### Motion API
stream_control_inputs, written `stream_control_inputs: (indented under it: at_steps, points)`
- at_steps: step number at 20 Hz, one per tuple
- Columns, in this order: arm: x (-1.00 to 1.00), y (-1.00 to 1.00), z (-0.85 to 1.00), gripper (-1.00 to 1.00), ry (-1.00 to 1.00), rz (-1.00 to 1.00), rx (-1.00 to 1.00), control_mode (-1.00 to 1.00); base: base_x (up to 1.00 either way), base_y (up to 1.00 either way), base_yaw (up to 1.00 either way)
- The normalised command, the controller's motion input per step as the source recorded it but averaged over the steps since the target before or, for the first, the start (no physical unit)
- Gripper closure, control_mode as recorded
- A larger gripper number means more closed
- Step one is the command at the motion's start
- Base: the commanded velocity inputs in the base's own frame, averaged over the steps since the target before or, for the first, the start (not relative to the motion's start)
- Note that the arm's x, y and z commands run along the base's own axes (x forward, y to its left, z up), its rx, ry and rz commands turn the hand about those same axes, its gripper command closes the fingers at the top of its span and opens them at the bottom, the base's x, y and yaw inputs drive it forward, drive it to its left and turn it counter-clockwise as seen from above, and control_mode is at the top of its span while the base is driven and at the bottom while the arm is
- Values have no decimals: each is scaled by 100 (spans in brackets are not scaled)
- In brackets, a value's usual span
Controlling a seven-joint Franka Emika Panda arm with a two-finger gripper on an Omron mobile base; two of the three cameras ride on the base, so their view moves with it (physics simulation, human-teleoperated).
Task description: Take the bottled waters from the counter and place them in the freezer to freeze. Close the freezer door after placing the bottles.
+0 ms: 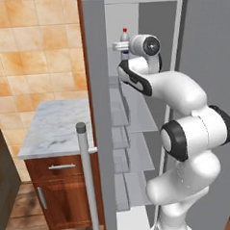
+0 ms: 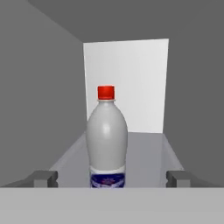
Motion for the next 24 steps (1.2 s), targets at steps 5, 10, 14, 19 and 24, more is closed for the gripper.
stream_control_inputs:
  at_steps: [5, 10, 14, 19, 24]
  points:
    - [-73, 0, 37, -100, 6, -4, 0, -100, 0, 0, 0]
    - [-92, 0, 0, -100, 16, -1, 0, -100, 0, 0, 0]
    - [-100, 0, 0, -100, 15, -2, 0, -100, 0, 0, 0]
    - [-100, -4, 0, -100, 10, 0, 0, -100, 0, 0, 0]
    - [-100, -2, 0, -100, 22, -4, 0, -100, 0, 0, 0]
